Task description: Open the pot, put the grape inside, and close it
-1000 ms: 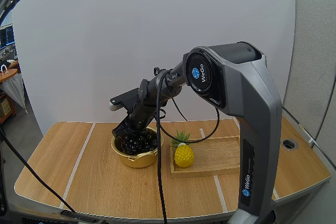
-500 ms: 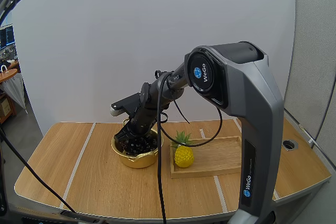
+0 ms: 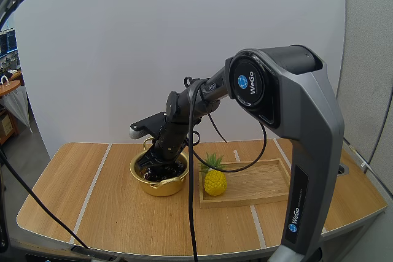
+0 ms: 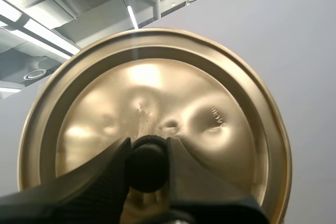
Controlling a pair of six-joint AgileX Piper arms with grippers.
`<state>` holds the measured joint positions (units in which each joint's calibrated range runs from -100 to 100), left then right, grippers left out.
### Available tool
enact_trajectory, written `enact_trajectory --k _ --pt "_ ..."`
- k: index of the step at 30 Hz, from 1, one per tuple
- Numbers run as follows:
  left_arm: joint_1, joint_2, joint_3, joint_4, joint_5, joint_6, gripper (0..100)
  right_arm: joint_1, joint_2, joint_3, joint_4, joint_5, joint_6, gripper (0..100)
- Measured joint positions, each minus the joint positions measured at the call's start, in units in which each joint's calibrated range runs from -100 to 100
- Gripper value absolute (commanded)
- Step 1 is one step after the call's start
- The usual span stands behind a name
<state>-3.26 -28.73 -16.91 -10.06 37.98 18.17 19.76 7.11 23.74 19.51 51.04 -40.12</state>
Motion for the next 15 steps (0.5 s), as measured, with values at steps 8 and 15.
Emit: enact_trajectory --k 8,15 --pt "0.00 0.00 0.00 0.00 0.00 0.00 0 0.00 -7.97 0.39 -0.83 -2.55 1.34 0" --pt "0.00 0.00 0.00 0.00 0.00 0.00 0 0.00 -19.16 0.39 -0.95 2.49 2.51 0"
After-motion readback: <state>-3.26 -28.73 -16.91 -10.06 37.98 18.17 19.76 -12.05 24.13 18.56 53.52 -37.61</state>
